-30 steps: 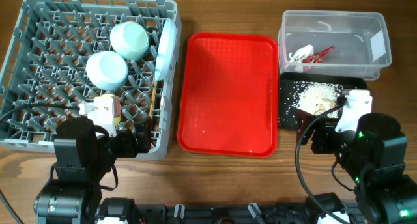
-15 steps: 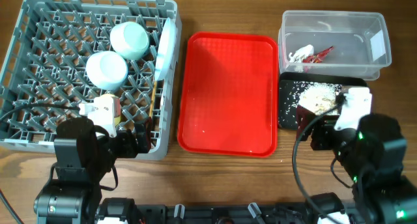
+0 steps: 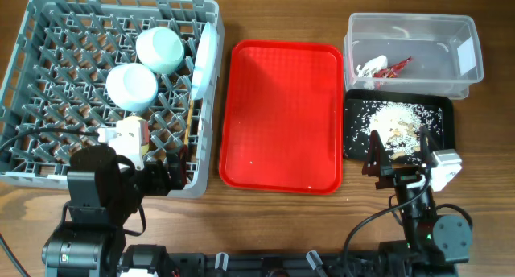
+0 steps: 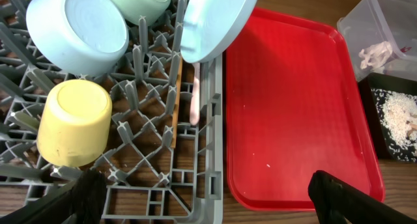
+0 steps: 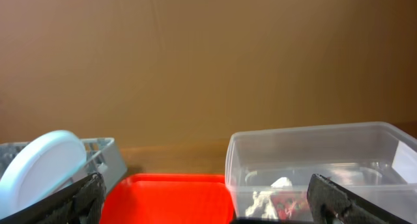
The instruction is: Sort waste into correct bins and load items into the dishwasher rack
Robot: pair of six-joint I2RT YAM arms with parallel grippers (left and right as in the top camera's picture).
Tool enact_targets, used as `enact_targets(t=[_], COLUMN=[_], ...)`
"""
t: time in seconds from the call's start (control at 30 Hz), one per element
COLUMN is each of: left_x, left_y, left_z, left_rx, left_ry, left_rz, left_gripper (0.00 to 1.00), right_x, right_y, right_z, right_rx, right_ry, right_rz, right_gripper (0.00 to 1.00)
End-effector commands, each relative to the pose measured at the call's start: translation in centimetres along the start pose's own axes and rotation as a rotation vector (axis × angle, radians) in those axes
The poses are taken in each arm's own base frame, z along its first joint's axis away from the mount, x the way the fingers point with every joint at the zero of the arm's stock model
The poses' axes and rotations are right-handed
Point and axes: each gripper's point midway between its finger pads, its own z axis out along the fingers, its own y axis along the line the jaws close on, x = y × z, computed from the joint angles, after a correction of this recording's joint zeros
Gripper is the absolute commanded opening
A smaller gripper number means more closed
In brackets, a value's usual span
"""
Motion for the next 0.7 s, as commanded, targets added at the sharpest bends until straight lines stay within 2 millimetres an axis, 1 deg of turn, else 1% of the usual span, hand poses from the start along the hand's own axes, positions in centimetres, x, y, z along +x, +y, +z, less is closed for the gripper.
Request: enact_targets(t=[0.0,0.1,0.2,0.3,0.37,0.43,0.47,0.67], left_x=[0.2,0.3,0.3,0.3,0.3,0.3,0.3,0.3], left_y=[-0.3,-0.3,-0.3,-0.3,-0.3,-0.3,-0.3,-0.3], left_z=[0.1,0.1,0.1,0.1,0.1,0.1,0.1,0.1], left_rx=[0.018,0.018,0.018,0.018,0.018,0.018,0.018,0.018], left_ry=[0.005,0.007,0.007,0.007,0.007,0.007,0.007,0.007], left_rz=[0.022,0.022,0.022,0.022,0.022,0.022,0.022,0.022], left_gripper=[1.00,1.00,1.00,1.00,1.00,1.00,1.00,1.00], right_x=[0.3,0.9,1.6,3.9,5.3,7.7,7.9,7.9], right_y=[-0.1,-0.7,-0.6,-1.0,-1.0,-1.2,-1.2,-1.2], right_z=[0.0,0.3,0.6,0.8,0.9,0.8,0.7,0.8], right_rx=[-0.020,-0.004,-0.022,-0.018,-0.023,-0.031,-0.032,-0.030], right_ry=[-0.050,-0.077,-0.110,-0.059,-0.003,0.095,0.105,0.104], right_rz=[-0.004,-0.027,-0.118,-0.118,-0.162,-0.172,-0.164,-0.165], right_gripper=[1.00,1.00,1.00,1.00,1.00,1.00,1.00,1.00])
